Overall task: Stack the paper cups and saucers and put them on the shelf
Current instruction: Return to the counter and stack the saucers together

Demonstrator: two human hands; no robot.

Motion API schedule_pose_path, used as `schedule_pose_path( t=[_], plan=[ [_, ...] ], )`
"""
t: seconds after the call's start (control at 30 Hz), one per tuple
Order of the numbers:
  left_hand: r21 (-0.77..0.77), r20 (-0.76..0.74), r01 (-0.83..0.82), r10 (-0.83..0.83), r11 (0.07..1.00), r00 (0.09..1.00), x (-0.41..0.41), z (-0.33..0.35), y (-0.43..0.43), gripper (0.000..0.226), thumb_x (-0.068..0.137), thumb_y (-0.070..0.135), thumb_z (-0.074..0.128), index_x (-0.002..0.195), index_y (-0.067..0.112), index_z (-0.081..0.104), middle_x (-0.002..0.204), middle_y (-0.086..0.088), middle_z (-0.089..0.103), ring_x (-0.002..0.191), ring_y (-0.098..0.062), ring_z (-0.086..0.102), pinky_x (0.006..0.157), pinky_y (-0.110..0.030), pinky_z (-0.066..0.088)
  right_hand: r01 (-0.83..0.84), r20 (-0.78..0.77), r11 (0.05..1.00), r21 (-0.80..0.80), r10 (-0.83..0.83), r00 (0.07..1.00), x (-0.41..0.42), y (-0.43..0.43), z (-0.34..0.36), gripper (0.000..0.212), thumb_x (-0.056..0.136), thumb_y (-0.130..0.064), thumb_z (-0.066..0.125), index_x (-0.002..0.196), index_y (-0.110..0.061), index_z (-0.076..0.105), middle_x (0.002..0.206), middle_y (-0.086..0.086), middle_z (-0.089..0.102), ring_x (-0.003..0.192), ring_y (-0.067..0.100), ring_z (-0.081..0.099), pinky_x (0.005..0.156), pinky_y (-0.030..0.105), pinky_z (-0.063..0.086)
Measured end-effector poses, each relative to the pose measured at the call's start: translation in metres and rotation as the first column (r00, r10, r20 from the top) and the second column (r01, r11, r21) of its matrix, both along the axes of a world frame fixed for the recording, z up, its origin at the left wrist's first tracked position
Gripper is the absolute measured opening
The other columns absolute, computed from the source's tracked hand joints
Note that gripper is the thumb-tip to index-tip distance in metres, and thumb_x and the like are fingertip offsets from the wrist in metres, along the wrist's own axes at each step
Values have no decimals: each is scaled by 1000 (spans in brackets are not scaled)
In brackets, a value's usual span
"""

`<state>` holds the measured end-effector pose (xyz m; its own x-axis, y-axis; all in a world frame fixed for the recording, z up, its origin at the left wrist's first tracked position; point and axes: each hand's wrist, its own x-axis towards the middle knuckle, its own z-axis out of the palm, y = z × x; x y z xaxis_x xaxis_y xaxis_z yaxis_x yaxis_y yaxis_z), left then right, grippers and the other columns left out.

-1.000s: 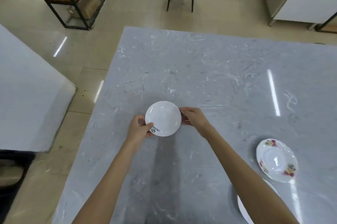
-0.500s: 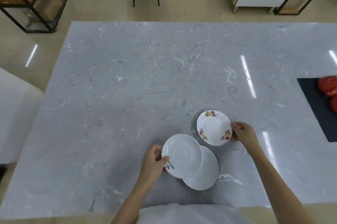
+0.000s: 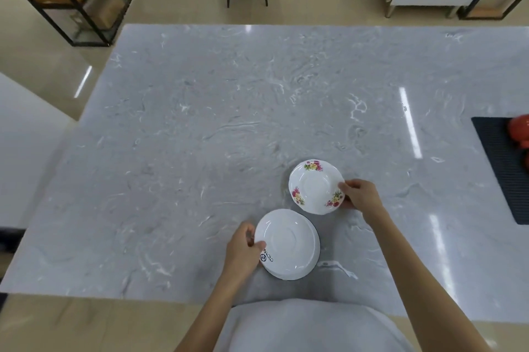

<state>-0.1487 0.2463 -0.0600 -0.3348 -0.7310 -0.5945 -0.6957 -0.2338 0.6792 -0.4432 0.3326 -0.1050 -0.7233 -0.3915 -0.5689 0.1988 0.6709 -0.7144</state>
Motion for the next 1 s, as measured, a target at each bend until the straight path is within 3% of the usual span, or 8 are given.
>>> schedule_pose_path(
  t=[0.23, 0.4, 0.57, 0.63, 0.7, 0.83, 0.9, 1.0],
  plan=[
    [-134, 90, 65, -53, 989, 995, -6, -2, 7, 18, 79, 4, 69, 85, 10, 53, 78, -1, 56, 72, -20, 48, 59, -17, 35, -38, -119, 999, 37, 43, 992, 6, 3, -6, 23, 92, -23, 63, 103, -7, 74, 99, 16, 75, 89, 31, 68, 88, 47, 57],
    [-151, 134, 34, -14, 988, 991, -8, 0, 19, 21, 79, 6, 71, 83, 13, 51, 83, -5, 60, 77, -23, 55, 72, -34, 44, -35, -135, 999, 7, 36, 990, 10, 4, -7, 24, 93, -24, 61, 102, -7, 75, 94, 13, 76, 82, 28, 69, 86, 46, 58],
    [-200, 222, 50, -4, 979, 975, -9, 1, 28, 19, 81, 16, 70, 94, 9, 56, 102, -7, 62, 91, -25, 60, 72, -28, 36, -5, -61, 999, -44, 3, 998, 7, 9, -6, 18, 93, -19, 64, 100, -6, 74, 81, 5, 74, 65, 14, 69, 64, 27, 57],
    [-203, 247, 87, -35, 975, 968, -11, 2, 30, 22, 83, 16, 69, 97, 6, 56, 106, -10, 60, 93, -28, 60, 72, -29, 37, 13, -14, 998, -62, -13, 1000, 5, 9, -5, 18, 93, -16, 64, 101, -3, 74, 76, 2, 72, 62, 12, 69, 62, 26, 58],
    [-212, 281, 129, -66, 969, 957, -14, 3, 31, 27, 85, 17, 69, 103, 4, 54, 111, -12, 58, 97, -32, 61, 76, -33, 42, 26, 32, 997, -79, -23, 999, 4, 9, -3, 19, 93, -12, 64, 104, 1, 73, 78, 7, 72, 63, 16, 70, 67, 30, 61],
    [-205, 385, 238, -146, 949, 911, -21, 6, 30, 38, 89, 19, 67, 117, 1, 49, 123, -16, 54, 108, -37, 61, 84, -37, 46, 43, 77, 993, -112, -35, 996, 6, 7, 6, 21, 96, -5, 60, 107, 9, 69, 89, 18, 70, 64, 20, 67, 48, 18, 58],
    [-198, 418, 295, -192, 935, 888, -23, 6, 28, 41, 90, 21, 67, 122, 2, 49, 127, -17, 54, 111, -36, 61, 87, -36, 46, 64, 96, 990, -126, -52, 994, 6, 10, 12, 21, 96, -5, 59, 108, 11, 68, 93, 21, 69, 67, 22, 67, 50, 19, 59],
    [-174, 461, 376, -262, 910, 848, -22, 7, 22, 43, 91, 25, 65, 125, 4, 50, 128, -16, 54, 114, -34, 59, 88, -34, 44, 100, 100, 984, -148, -85, 991, 3, 19, 30, 23, 96, -5, 59, 109, 13, 66, 92, 20, 68, 73, 26, 64, 65, 28, 59]
  ],
)
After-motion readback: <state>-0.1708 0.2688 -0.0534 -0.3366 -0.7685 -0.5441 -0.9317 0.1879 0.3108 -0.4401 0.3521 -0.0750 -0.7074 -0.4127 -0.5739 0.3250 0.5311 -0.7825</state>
